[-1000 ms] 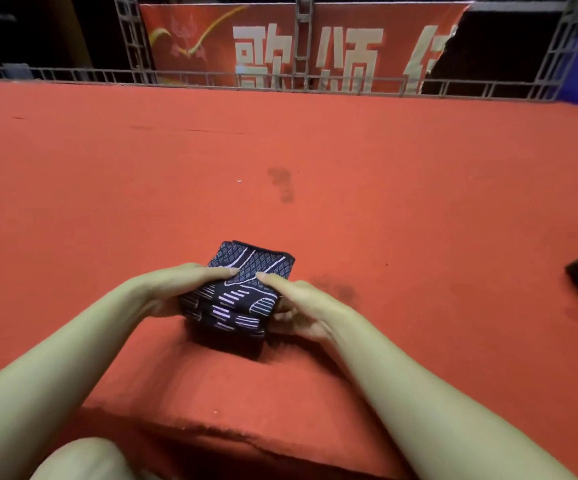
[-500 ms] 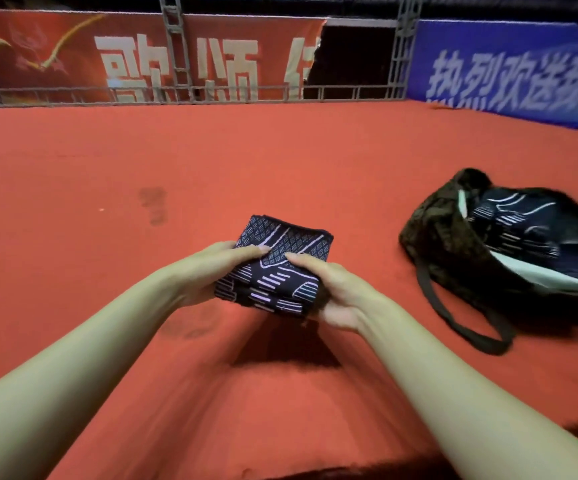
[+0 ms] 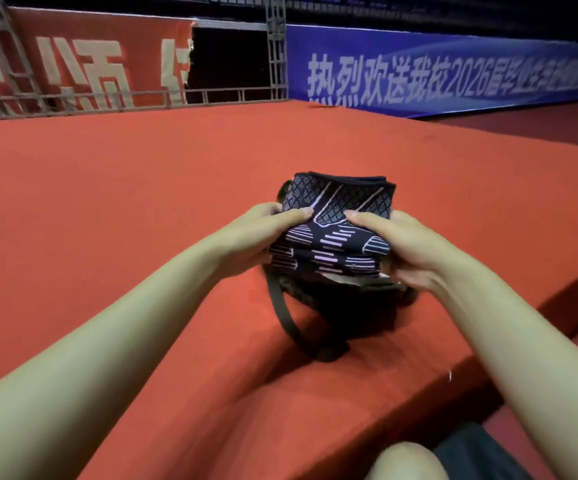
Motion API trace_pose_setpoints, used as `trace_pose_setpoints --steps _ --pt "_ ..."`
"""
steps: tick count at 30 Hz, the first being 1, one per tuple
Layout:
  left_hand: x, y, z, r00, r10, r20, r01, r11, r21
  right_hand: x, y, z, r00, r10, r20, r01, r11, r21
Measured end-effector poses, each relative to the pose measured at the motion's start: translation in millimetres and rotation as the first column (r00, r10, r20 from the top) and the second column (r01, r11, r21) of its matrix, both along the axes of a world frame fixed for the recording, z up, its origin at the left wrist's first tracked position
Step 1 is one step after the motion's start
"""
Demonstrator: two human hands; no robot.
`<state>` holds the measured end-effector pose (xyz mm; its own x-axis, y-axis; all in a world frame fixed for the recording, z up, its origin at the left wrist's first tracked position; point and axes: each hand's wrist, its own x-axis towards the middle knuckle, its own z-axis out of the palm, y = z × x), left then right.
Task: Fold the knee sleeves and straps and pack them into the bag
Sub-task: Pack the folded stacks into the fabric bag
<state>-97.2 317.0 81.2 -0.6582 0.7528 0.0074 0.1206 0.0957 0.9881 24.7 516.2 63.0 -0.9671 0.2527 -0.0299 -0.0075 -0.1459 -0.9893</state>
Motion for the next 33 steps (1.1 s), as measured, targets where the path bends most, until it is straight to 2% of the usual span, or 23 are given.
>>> trace_pose_setpoints --steps 2,4,8,12,15,18,19,20,22,23,26,28,31,33 --pt "10.0 34.1 1.2 1.0 -0.012 0.016 0.011 0.999 0.036 2.3 25.8 -0.9 0.998 -0.038 0.056 0.037 0.999 0.025" --pt "12.9 65.1 -0.2 0.999 0.02 -0.037 -0.02 1.0 -0.017 1.1 46.9 -4.4 0.991 -0.068 0.115 0.064 0.997 0.039" --pt "-6.1 102.7 0.4 0.998 0.045 -0.038 -0.05 0.991 -0.125 -7.9 81.8 -10.2 0.976 -0.104 0.19 0.106 0.994 0.002" --pt "-24.6 124.6 -5.9 0.994 0.047 -0.102 -0.07 0.972 -0.226 -21.2 101.4 -21.7 0.965 -0.079 0.249 0.071 0.997 0.038" --pt "-31.2 138.0 -8.3 0.999 0.04 -0.012 -0.041 0.978 -0.205 -28.2 109.1 -24.6 0.962 -0.145 0.233 0.143 0.989 0.027" --pt "-36.5 149.4 -12.2 0.995 -0.052 0.084 0.07 0.973 -0.22 -32.2 112.4 -28.1 0.955 -0.213 0.204 0.232 0.97 -0.071" --pt "-38.8 153.4 -13.3 0.998 -0.057 0.036 0.065 0.959 -0.277 -32.9 113.4 -30.4 0.953 -0.226 0.2 0.245 0.967 -0.074" --pt "-40.6 156.0 -14.1 0.992 -0.066 -0.107 0.018 0.917 -0.399 -33.6 114.3 -33.3 0.952 -0.231 0.201 0.246 0.968 -0.053" --pt "-41.8 158.0 -16.3 0.899 -0.135 -0.417 -0.157 0.788 -0.595 -36.6 117.2 -35.4 0.946 -0.238 0.218 0.236 0.971 0.039" --pt "-42.8 157.5 -18.0 0.862 -0.186 -0.471 -0.184 0.752 -0.634 -38.6 119.4 -35.2 0.938 -0.258 0.231 0.245 0.966 0.085" --pt "-50.4 153.3 -26.7 0.831 -0.265 -0.489 -0.172 0.714 -0.678 -43.9 130.2 -33.1 0.894 -0.353 0.275 0.268 0.914 0.304" --pt "-57.0 148.7 -33.0 0.795 -0.294 -0.53 -0.201 0.697 -0.688 -48.4 138.6 -35.3 0.861 -0.416 0.294 0.244 0.844 0.477" --pt "-58.8 138.8 -36.2 0.726 -0.362 -0.584 -0.221 0.681 -0.698 -53.0 142.1 -33.6 0.791 -0.521 0.32 0.123 0.648 0.751" --pt "-57.3 135.3 -37.7 0.671 -0.392 -0.629 -0.24 0.687 -0.685 -55.9 136.9 -32.3 0.765 -0.551 0.333 0.006 0.524 0.852"
